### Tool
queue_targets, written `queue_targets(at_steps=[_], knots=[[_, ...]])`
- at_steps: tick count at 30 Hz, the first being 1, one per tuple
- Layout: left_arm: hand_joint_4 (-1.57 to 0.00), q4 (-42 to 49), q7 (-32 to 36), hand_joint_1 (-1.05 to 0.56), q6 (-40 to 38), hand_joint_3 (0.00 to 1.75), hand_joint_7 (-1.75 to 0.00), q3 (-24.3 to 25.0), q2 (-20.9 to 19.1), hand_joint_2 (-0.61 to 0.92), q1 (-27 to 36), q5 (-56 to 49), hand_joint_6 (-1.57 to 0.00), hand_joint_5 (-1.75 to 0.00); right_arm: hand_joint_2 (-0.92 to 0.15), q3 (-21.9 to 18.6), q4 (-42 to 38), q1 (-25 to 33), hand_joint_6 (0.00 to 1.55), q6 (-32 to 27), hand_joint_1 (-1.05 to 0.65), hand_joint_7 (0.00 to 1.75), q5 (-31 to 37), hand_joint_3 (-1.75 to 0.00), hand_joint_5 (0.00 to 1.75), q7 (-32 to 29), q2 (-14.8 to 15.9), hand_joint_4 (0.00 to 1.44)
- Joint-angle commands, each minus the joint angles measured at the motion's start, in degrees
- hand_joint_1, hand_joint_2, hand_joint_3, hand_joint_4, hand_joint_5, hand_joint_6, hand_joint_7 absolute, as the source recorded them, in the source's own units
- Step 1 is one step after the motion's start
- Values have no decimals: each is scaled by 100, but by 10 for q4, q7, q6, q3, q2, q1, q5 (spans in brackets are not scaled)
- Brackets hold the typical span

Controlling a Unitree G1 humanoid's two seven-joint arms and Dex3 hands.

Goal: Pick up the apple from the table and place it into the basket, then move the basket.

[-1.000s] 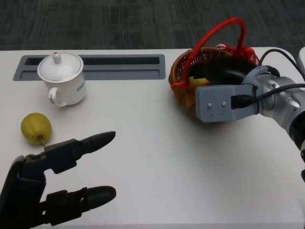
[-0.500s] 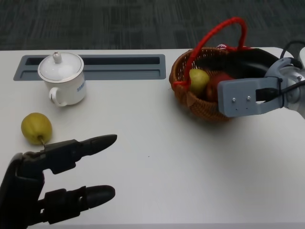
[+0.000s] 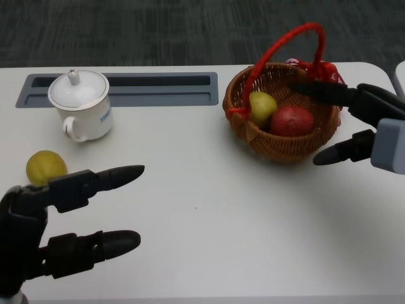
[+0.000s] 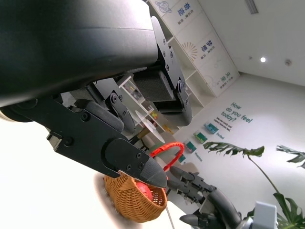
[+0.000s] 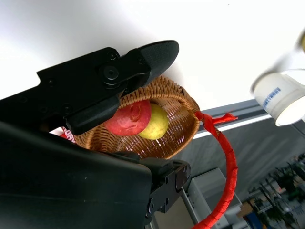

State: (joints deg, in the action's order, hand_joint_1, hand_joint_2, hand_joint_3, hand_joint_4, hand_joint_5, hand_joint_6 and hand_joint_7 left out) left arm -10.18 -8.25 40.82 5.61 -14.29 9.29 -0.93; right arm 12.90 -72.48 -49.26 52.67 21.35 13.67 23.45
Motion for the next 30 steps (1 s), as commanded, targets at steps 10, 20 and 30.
queue_targets(at_steps=[10, 20, 30], knots=[[-91, -3, -21, -39, 4, 0, 0, 11, -15, 74, -10, 11, -85, 0, -87, -72, 68, 137, 55, 182, -60, 2, -170, 0, 3, 93, -51, 61], [-90, -15, -28, -37, 8, 0, 0, 10, -13, 74, 15, 24, -83, 0, -84, -47, 151, 205, 60, 181, -55, 1, -260, 0, 1, 195, -117, 67], [-90, -18, -30, -40, 30, 0, 0, 22, -14, 73, 32, 18, -82, 0, -81, -32, 181, 224, 65, 165, -46, 1, -307, -1, 1, 259, -190, 70]])
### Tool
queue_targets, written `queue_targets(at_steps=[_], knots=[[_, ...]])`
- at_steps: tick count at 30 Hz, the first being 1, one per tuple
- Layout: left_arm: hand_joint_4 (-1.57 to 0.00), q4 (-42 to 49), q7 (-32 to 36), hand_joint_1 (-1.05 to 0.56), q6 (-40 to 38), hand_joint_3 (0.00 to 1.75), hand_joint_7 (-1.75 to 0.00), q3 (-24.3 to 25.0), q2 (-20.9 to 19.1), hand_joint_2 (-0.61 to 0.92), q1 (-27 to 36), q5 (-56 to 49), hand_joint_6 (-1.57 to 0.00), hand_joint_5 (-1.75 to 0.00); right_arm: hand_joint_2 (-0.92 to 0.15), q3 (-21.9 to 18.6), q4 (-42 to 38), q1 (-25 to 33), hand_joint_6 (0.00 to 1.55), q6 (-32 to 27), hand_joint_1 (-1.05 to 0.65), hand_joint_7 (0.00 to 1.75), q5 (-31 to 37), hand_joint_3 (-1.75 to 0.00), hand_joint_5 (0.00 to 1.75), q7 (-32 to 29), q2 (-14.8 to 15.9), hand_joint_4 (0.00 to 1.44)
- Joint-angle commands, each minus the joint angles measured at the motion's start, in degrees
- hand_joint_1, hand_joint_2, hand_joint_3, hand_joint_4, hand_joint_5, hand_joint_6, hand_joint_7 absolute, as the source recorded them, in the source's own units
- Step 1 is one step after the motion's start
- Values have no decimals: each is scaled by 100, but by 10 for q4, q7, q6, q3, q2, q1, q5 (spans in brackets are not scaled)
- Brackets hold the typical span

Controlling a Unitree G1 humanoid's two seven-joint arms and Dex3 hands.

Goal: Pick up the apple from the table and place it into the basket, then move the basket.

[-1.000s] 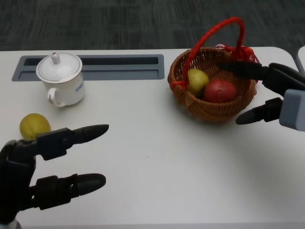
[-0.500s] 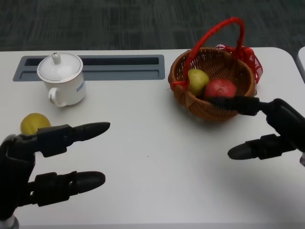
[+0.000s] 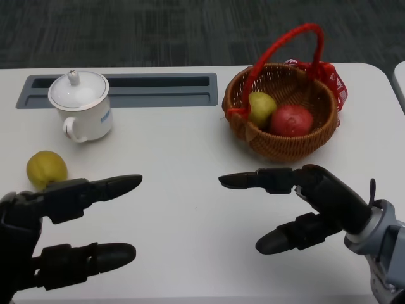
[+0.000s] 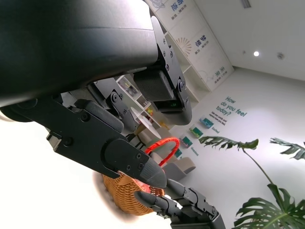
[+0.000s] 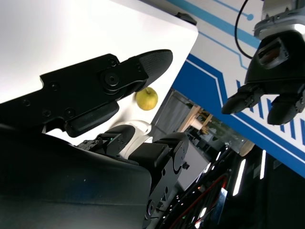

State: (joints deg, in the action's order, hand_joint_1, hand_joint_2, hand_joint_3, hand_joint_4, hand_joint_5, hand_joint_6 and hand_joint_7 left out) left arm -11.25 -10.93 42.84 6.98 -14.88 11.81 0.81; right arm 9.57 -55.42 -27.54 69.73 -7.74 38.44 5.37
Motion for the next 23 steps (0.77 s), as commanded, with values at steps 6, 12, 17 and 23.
queue_targets(at_steps=[6, 12, 17, 23], knots=[[-92, -17, -2, -38, 11, 0, -1, 8, -5, 71, 15, -4, -84, -1, -82, 0, 11, 8, 66, -9, -45, 1, -29, 0, 1, 36, -30, 72], [-94, -22, -1, -38, 11, 0, -1, 7, -4, 70, 18, -5, -85, -1, -81, -4, 11, 4, 67, -15, -44, 1, -36, 0, 0, 54, -39, 72], [-94, -23, -2, -38, 11, 0, -1, 7, -5, 70, 17, -5, -86, -1, -81, -9, 10, -1, 67, -16, -45, 0, -36, 0, 0, 61, -41, 72], [-95, -25, -2, -38, 8, 0, -1, 8, -6, 70, 19, -4, -87, -1, -82, -13, 8, -5, 67, -17, -45, 0, -35, 0, 0, 67, -37, 71]])
